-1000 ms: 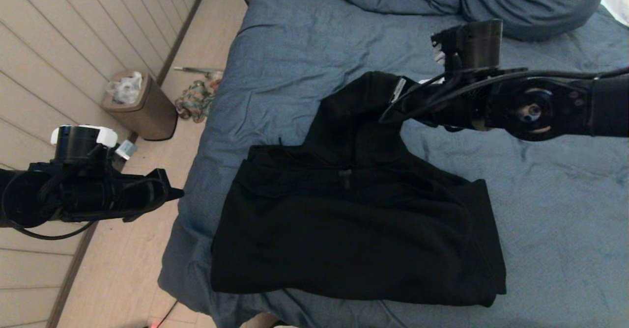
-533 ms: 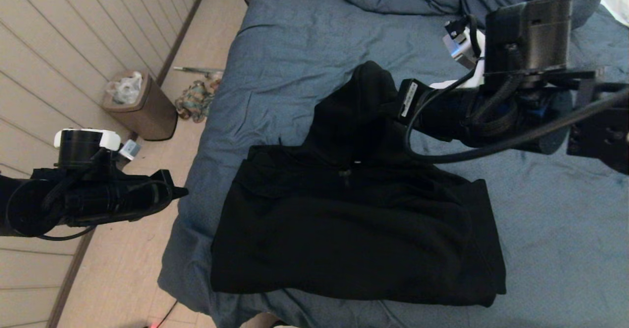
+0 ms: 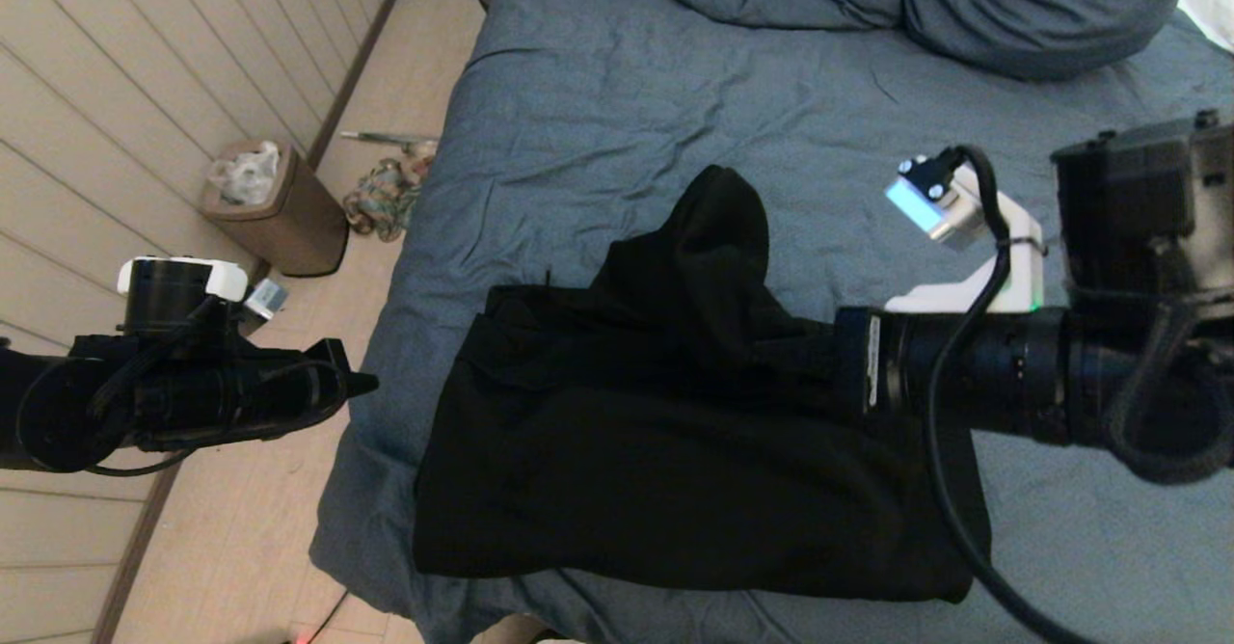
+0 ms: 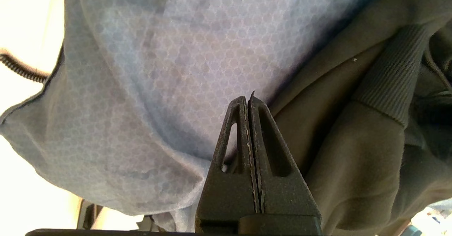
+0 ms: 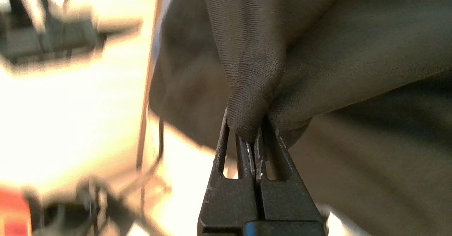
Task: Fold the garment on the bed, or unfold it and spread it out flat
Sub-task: Fold the black sweatshirt
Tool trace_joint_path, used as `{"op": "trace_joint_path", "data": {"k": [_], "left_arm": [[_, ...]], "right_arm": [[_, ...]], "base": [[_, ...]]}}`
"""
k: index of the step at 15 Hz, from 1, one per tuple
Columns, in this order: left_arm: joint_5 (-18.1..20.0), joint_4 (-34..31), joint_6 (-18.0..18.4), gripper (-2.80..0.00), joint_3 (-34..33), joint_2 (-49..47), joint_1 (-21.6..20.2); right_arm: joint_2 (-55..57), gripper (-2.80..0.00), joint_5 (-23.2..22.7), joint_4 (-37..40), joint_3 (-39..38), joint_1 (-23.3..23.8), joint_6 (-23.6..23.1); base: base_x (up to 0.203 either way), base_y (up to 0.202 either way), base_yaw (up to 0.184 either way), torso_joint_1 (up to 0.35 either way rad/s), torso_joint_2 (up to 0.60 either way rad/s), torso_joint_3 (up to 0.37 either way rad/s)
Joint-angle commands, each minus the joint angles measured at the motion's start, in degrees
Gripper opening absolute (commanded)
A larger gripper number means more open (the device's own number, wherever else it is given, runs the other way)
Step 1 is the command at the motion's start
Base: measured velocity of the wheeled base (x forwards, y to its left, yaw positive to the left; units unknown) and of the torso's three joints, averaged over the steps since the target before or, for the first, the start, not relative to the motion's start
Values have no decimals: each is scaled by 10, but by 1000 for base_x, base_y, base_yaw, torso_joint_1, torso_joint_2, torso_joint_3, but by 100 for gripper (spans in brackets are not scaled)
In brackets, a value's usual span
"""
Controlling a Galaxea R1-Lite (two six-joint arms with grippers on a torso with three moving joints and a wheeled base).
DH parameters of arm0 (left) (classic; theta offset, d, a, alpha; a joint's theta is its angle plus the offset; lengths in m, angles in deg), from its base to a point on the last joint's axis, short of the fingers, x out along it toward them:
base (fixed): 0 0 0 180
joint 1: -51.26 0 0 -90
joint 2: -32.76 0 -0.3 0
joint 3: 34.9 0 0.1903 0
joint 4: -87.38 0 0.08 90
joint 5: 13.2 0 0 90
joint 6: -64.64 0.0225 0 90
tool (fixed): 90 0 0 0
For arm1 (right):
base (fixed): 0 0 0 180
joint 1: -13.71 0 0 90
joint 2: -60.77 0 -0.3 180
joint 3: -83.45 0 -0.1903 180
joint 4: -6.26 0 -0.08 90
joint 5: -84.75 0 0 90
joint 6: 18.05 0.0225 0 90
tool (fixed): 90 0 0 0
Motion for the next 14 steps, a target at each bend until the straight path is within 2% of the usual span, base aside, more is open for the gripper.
{"op": "trace_joint_path", "data": {"k": [1, 6, 11, 13, 14], "left_arm": [[1, 1, -2, -280, -1, 1, 1], [0, 1, -2, -280, -2, 0, 6], [0, 1, -1, -280, -4, -4, 13], [0, 2, 0, -280, -6, -5, 13], [0, 2, -1, -280, -6, -4, 14]], "right_arm": [[-9, -280, -2, -1, -41, -25, -5], [61, -280, -2, -5, -118, -40, -31], [133, -280, -1, -14, -132, -38, -35], [164, -280, 0, -55, -138, -36, -35], [168, 0, 0, -88, -147, -36, -34]], "base": [[0, 0, 0, 0, 0, 0], [0, 0, 0, 0, 0, 0], [0, 0, 0, 0, 0, 0], [0, 0, 0, 0, 0, 0], [0, 0, 0, 0, 0, 0]]}}
